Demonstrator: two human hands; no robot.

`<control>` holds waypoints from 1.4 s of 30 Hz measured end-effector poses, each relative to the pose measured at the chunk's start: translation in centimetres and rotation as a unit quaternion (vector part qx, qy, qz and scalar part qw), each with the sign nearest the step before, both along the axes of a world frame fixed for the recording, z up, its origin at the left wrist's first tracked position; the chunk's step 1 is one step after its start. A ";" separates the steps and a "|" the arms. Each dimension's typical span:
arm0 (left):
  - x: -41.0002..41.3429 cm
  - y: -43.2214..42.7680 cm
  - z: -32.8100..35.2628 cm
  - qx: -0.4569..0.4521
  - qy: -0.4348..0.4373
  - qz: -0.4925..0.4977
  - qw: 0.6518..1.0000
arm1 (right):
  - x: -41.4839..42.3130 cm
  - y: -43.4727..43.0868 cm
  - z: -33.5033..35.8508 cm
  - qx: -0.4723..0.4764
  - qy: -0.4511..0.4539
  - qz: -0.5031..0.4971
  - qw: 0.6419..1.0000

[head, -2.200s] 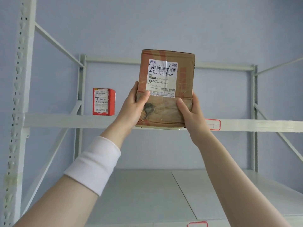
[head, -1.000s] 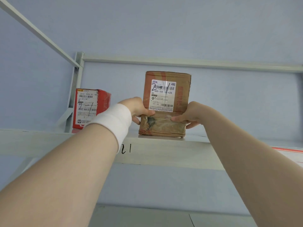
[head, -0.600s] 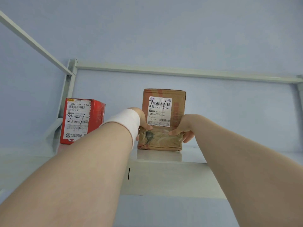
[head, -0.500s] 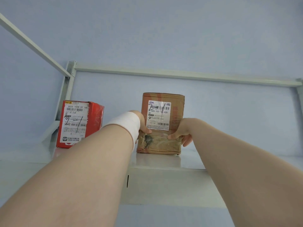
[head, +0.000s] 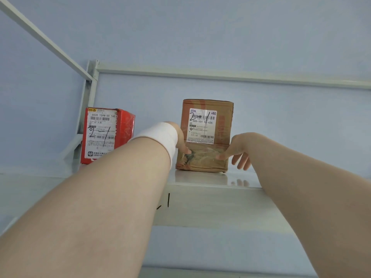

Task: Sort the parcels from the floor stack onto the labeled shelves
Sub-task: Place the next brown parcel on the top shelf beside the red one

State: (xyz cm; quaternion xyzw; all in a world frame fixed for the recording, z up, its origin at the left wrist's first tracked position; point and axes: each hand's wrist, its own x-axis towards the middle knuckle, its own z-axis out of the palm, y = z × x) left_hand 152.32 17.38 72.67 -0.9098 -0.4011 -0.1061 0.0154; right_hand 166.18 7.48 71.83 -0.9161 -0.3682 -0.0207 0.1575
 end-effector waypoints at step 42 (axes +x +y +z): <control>-31.3 -28.3 -23.2 0.106 -0.148 0.040 0.983 | -29.4 -25.4 -24.9 0.160 -0.086 0.223 0.958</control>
